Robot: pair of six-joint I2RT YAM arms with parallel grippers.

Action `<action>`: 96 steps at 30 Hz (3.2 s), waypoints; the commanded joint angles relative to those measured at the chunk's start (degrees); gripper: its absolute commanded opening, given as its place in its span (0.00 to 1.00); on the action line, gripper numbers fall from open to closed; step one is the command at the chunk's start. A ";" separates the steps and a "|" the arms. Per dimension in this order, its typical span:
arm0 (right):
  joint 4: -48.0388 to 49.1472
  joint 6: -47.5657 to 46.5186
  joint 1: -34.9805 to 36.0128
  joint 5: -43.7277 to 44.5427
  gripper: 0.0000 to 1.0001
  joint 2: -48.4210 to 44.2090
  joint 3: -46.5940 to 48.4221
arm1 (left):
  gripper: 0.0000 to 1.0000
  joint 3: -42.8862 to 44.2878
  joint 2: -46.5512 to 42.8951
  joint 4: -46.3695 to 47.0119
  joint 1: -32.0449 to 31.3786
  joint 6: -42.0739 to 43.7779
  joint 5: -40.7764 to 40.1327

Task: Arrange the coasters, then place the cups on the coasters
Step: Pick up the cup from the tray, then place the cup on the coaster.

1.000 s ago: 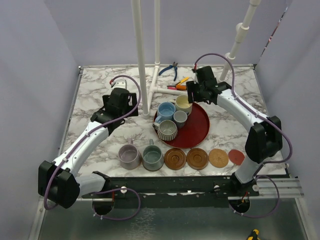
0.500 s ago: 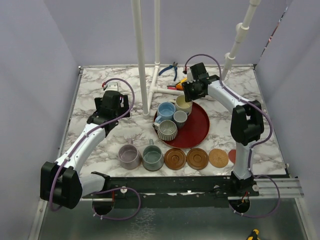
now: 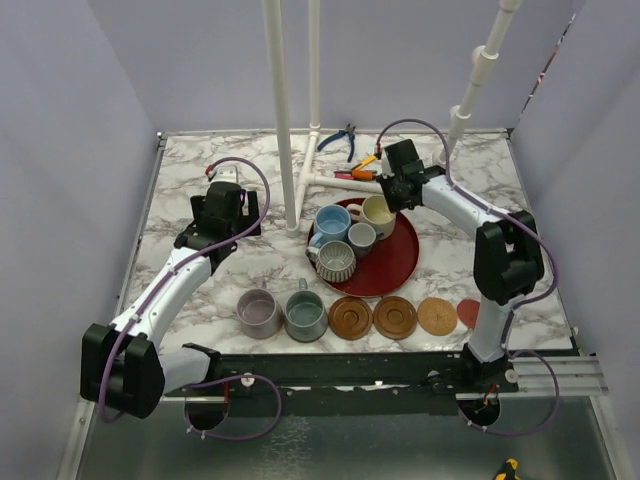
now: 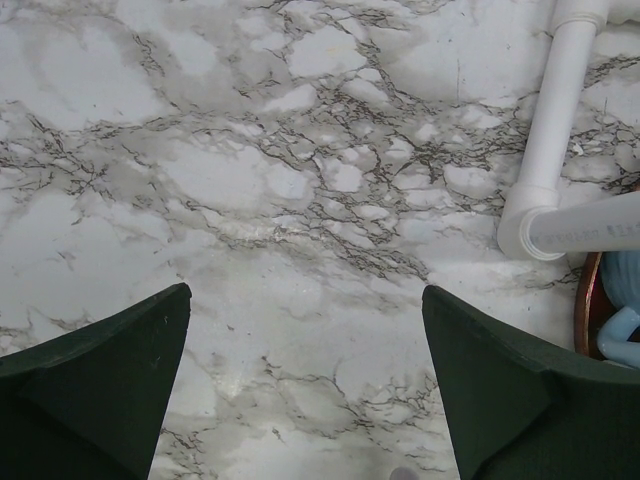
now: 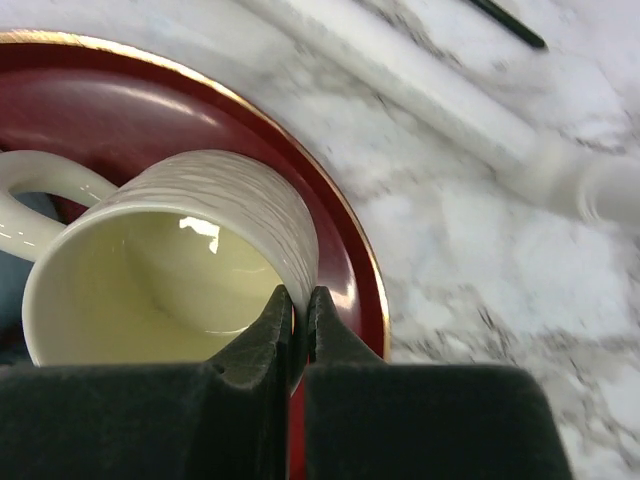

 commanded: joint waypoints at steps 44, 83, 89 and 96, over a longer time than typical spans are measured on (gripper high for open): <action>-37.61 86.43 26.27 27.29 0.00 -34.93 -16.00 | 0.96 4.74 -9.61 3.49 -16.73 -16.66 5.82; -21.16 75.50 26.30 28.69 0.00 -39.12 -19.35 | 0.37 13.96 17.11 13.27 -47.75 -31.52 -24.78; -17.91 72.25 26.34 26.96 0.00 -40.18 -20.30 | 0.17 15.09 18.59 11.73 -48.15 -30.78 -25.72; -10.77 66.81 26.29 23.46 0.08 -45.74 -25.73 | 0.00 16.86 19.63 11.54 -48.24 -30.60 -25.34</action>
